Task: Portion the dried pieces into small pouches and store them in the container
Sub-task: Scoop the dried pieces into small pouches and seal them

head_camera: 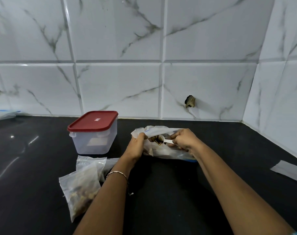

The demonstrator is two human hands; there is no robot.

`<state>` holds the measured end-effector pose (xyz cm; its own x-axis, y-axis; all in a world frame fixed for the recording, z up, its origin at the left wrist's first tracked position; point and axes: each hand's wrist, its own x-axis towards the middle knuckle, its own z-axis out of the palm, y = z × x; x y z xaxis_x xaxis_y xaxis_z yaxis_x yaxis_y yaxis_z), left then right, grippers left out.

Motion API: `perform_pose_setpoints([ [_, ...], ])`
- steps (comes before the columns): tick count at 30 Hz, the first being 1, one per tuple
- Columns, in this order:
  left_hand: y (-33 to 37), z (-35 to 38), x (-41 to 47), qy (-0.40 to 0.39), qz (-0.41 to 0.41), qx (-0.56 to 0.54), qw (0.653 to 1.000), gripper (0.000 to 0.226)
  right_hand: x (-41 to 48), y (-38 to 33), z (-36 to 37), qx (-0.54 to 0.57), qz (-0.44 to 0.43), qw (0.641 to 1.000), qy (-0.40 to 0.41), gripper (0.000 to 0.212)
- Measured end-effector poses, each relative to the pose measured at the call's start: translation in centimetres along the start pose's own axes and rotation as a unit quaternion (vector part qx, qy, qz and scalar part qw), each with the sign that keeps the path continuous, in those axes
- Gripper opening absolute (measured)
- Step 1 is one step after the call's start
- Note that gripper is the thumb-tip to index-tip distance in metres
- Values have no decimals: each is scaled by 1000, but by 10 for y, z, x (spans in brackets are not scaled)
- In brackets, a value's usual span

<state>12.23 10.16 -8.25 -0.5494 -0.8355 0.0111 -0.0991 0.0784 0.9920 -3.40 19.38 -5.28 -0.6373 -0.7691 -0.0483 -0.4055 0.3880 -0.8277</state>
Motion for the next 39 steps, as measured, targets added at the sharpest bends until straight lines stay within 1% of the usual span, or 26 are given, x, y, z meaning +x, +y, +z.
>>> perform_pose_setpoints([
  [4, 0, 2, 0, -23, -2, -17, 1000, 36, 2, 0, 3, 49, 11, 999, -2, 25],
  [6, 1, 4, -1, -30, 3, -15, 999, 39, 1, -2, 1, 31, 8, 999, 5, 19],
  [9, 2, 6, 0, -39, 11, -20, 999, 41, 0, -7, -2, -19, -3, 1000, 6, 28],
  [11, 3, 7, -2, -43, 9, -20, 999, 36, 0, -7, -1, -20, 6, 1000, 6, 30],
  [13, 3, 8, -1, -51, 1, -17, 999, 39, 0, -6, 1, 12, 20, 1000, 5, 31],
  [16, 1, 7, -2, -59, 1, 3, 998, 43, -3, -6, 6, 112, 48, 993, -1, 27],
  [18, 0, 6, -1, -64, 6, 4, 998, 41, -7, -6, 8, 171, 73, 982, -10, 23],
  [21, 3, 6, -3, -43, 34, -5, 998, 30, -11, -7, 9, 209, 92, 973, -17, 26],
  [23, 4, 7, -3, -23, 60, 7, 998, 21, -13, -8, 9, 230, 101, 968, -12, 25],
  [28, 5, 7, -4, 31, 103, 55, 993, 26, -18, -11, 8, 246, 93, 965, -3, 25],
  [31, 6, 7, -7, 25, 107, 58, 992, 25, -25, -10, 6, 245, 82, 966, -13, 22],
  [34, 7, 6, -9, 26, 106, 46, 993, 28, -33, -7, 3, 243, 74, 967, -20, 21],
  [37, 10, 4, -14, 32, 105, 10, 994, 23, -37, -3, 2, 248, 71, 966, -17, 19],
  [39, 11, 3, -19, 28, 97, -12, 995, 24, -41, -1, 1, 245, 70, 967, -10, 20],
])
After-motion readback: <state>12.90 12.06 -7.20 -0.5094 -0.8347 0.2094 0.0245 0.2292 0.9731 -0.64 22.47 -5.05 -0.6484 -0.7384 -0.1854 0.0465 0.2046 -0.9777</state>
